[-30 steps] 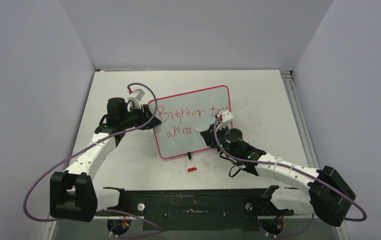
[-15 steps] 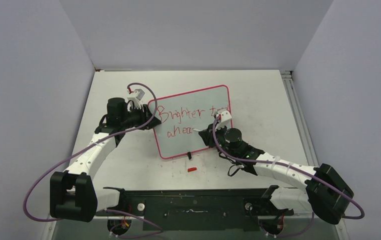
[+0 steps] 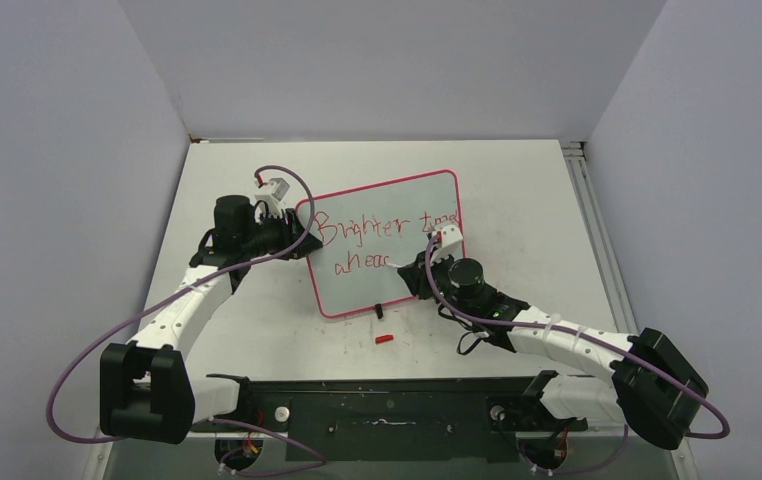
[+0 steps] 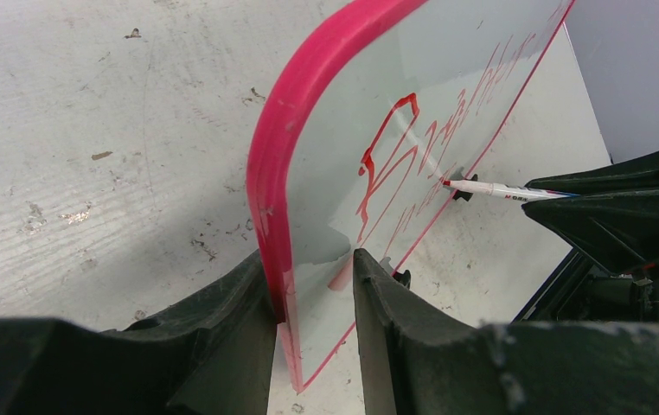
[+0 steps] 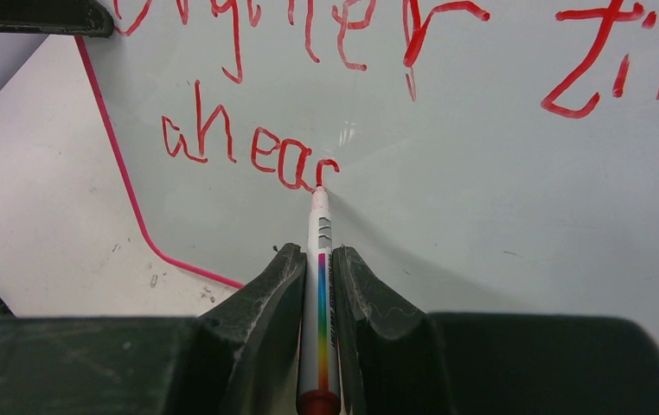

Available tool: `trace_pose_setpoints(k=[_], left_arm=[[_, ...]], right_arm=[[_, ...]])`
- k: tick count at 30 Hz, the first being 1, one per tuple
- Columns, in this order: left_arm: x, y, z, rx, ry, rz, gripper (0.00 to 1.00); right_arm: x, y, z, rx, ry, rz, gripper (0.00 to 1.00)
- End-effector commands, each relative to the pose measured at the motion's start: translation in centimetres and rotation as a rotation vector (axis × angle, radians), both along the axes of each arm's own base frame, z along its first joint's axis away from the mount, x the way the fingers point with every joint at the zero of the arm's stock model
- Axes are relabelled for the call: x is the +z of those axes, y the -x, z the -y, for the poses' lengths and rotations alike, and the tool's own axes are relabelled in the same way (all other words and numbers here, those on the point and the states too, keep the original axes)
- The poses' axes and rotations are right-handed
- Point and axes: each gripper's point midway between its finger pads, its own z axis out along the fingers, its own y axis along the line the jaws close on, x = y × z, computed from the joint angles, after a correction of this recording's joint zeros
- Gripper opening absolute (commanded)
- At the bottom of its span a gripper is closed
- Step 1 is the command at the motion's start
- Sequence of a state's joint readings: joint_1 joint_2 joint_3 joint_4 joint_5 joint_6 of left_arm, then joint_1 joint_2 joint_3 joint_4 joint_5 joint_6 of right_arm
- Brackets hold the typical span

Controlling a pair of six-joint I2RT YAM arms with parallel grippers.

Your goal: Write a sentence on the whiteboard

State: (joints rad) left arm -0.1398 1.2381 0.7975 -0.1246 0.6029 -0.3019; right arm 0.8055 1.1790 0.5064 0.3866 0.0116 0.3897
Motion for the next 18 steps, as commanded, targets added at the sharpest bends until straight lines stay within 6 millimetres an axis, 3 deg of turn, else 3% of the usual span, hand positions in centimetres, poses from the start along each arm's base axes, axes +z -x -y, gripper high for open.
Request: trace_pose_setpoints(k=[1, 18], left_arm=[[2.5, -0.7, 0.5, -0.034, 0.024, 0.075, 0.34], [2.4, -0.8, 0.5, -0.033, 0.022, 0.074, 0.34]], right_arm=[[-0.1, -0.2, 0.9, -0.038, 0.008, 0.001, 0.05], [4.2, -2.5, 1.1, -0.125, -0.058, 0.116, 0.05]])
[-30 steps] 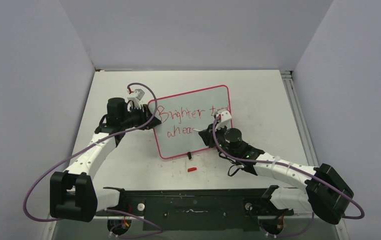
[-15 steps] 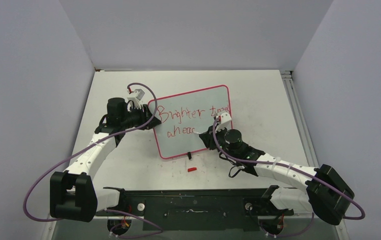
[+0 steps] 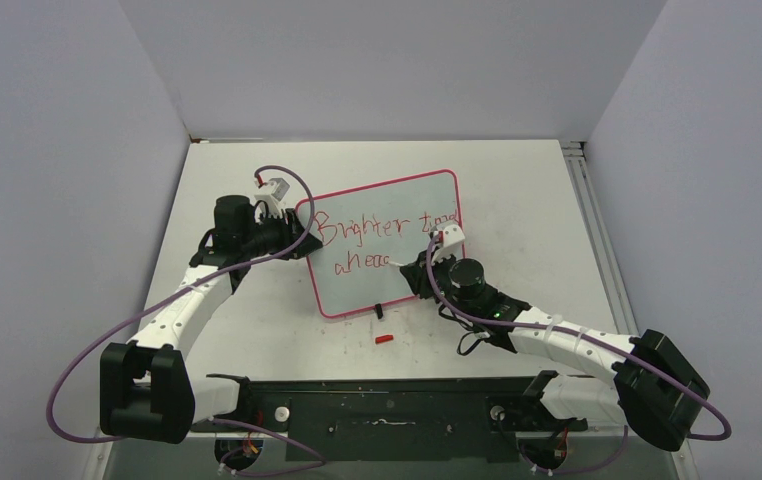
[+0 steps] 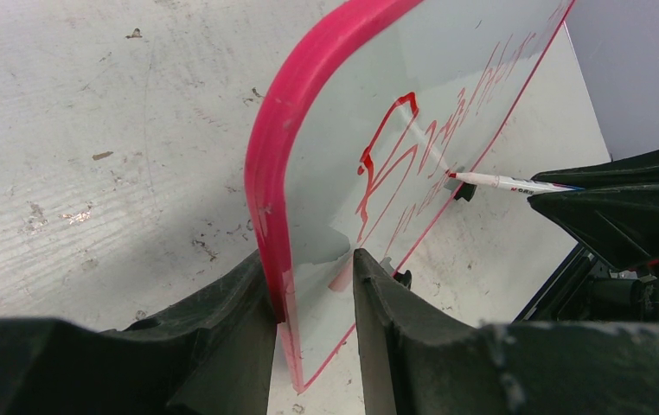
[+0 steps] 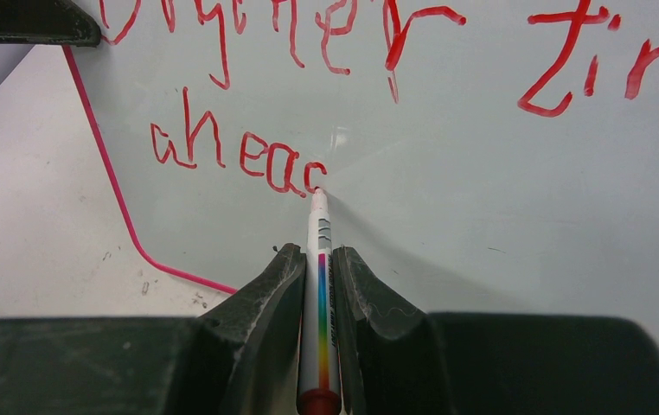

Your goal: Write a sentence on the whiteboard

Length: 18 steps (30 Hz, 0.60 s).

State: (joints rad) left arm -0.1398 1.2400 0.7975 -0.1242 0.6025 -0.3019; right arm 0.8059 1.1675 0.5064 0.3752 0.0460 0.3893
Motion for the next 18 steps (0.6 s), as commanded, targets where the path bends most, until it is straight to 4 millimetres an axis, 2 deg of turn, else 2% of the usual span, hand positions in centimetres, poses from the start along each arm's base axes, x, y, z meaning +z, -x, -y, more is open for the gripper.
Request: trace_pose_setpoints(k=[1, 10, 18], left_arm=[[2.5, -0.8, 0.5, -0.032, 0.022, 0.076, 0.34], [2.4, -0.8, 0.5, -0.033, 0.021, 0.074, 0.34], [2.4, -0.8, 0.5, -0.033, 0.021, 0.074, 0.34]], right_arm=[[4.5, -2.3, 0.5, -0.094, -0.069, 0.119, 0.05], [6.7, -3.2, 0.7, -0.122, -0.105, 0.176, 0.05], [5.4, -2.9, 0.4, -0.099, -0.092, 0.142, 0.05]])
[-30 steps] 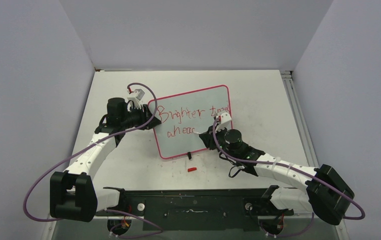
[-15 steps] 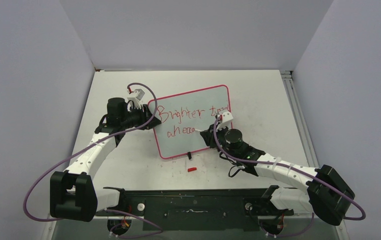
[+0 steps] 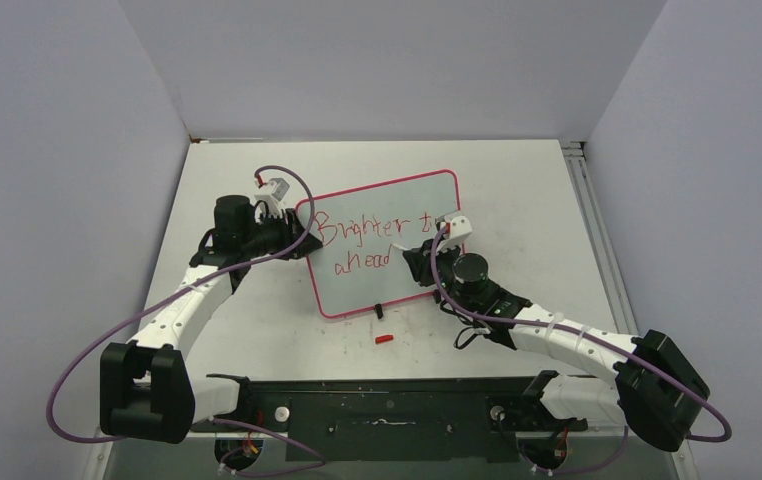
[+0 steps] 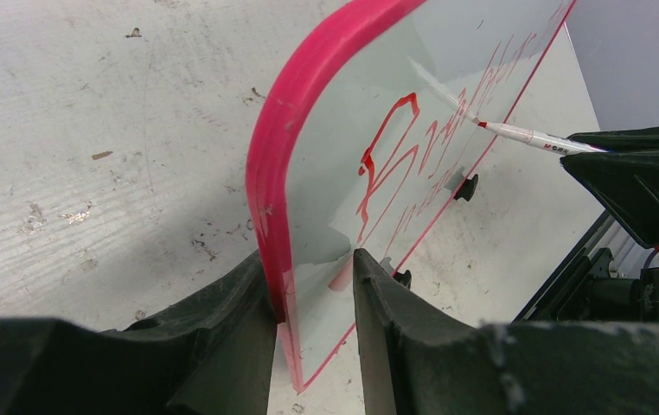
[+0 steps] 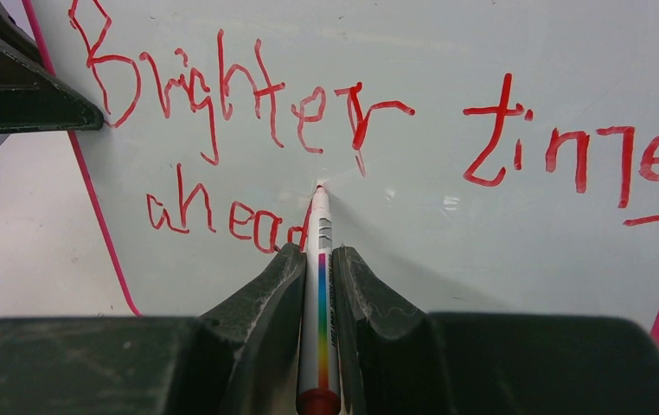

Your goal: Write a sentence on the whiteboard

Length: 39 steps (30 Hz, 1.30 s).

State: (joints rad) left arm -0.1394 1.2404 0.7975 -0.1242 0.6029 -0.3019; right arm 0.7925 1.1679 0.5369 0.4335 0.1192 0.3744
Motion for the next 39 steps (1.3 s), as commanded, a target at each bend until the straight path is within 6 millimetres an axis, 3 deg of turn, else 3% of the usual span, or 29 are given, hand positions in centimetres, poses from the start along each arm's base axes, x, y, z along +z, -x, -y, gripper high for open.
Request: trace_pose_setpoints(k=[1, 10, 24, 32, 39], left_arm=[[2.4, -0.8, 0.5, -0.033, 0.021, 0.074, 0.34], [2.5, -0.8, 0.5, -0.032, 0.021, 0.078, 0.34], [2.5, -0.7, 0.5, -0.033, 0.021, 0.078, 0.34], [2.6, -0.8, 0.5, -0.033, 0.021, 0.079, 0.34], [2.6, -0.8, 0.5, -0.032, 0.021, 0.079, 0.34]], right_arm=[[2.5, -0.7, -0.1, -0.013, -0.05, 0.055, 0.05], [0.0, 0.7, -0.5, 0.04, -0.044, -0.022, 0.05], [-2.5, 1.6, 0.5, 0.024, -0.005, -0.09, 0.05], [-3.1, 1.9, 1.3, -0.001, 0.015, -0.108, 0.05], [-1.9, 1.7, 1.6, -0.012, 0.008, -0.081, 0.05]])
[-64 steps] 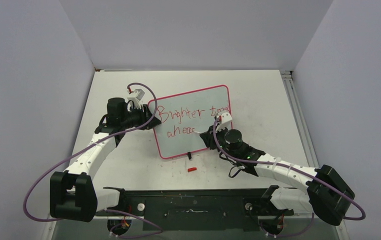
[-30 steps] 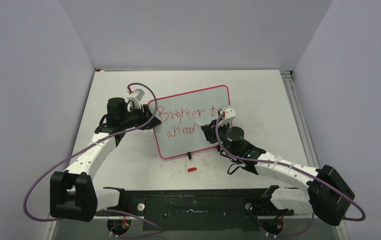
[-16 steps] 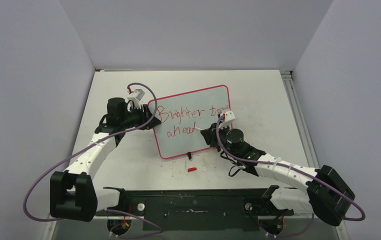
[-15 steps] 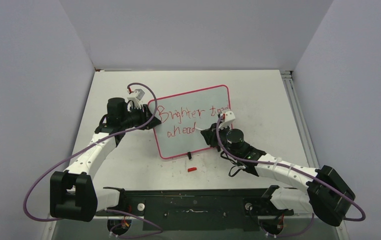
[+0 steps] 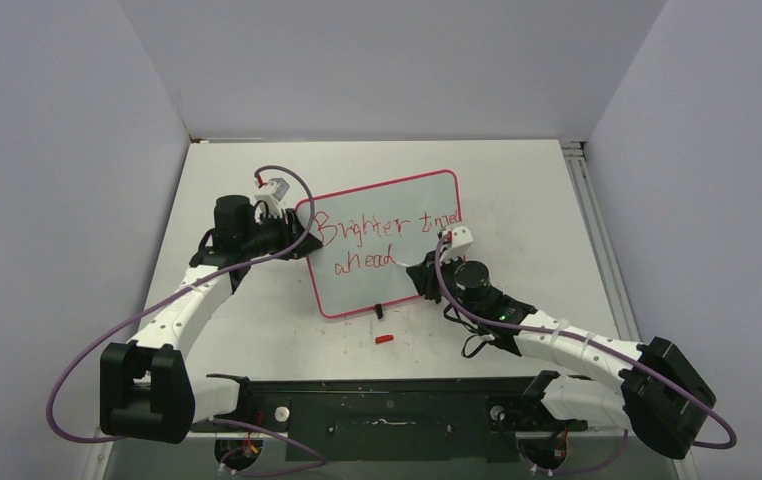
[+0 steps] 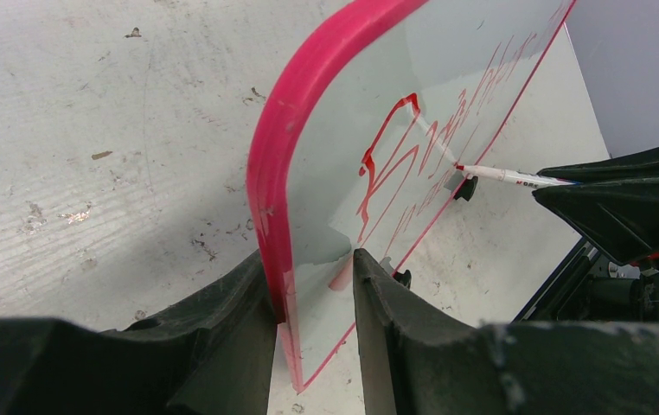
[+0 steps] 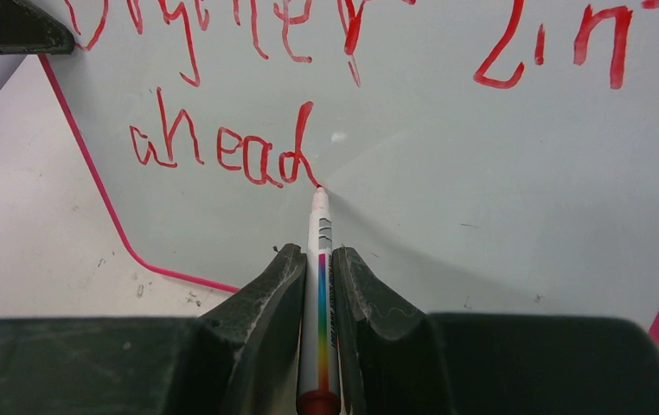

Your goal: Write a sentence on the whiteboard

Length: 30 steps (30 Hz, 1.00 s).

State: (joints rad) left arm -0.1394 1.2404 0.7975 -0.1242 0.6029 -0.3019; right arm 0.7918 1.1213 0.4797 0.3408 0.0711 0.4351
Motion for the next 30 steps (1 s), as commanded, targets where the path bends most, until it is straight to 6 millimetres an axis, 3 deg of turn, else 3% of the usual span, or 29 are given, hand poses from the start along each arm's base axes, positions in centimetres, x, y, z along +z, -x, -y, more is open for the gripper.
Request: trace_pose_setpoints(k=[1, 8, 30], left_arm=[[2.6, -0.8, 0.5, -0.032, 0.02, 0.08, 0.34], [2.7, -0.7, 0.5, -0.031, 0.021, 0.081, 0.34], [2.6, -0.7, 0.5, -0.035, 0.021, 0.08, 0.34]], right_arm=[[1.7, -0.5, 0.8, -0.042, -0.013, 0.042, 0.05], [3.3, -0.4, 1.0, -0.044, -0.034, 0.075, 0.05], [1.0, -1.2, 1.7, -0.093, 0.026, 0.056, 0.05]])
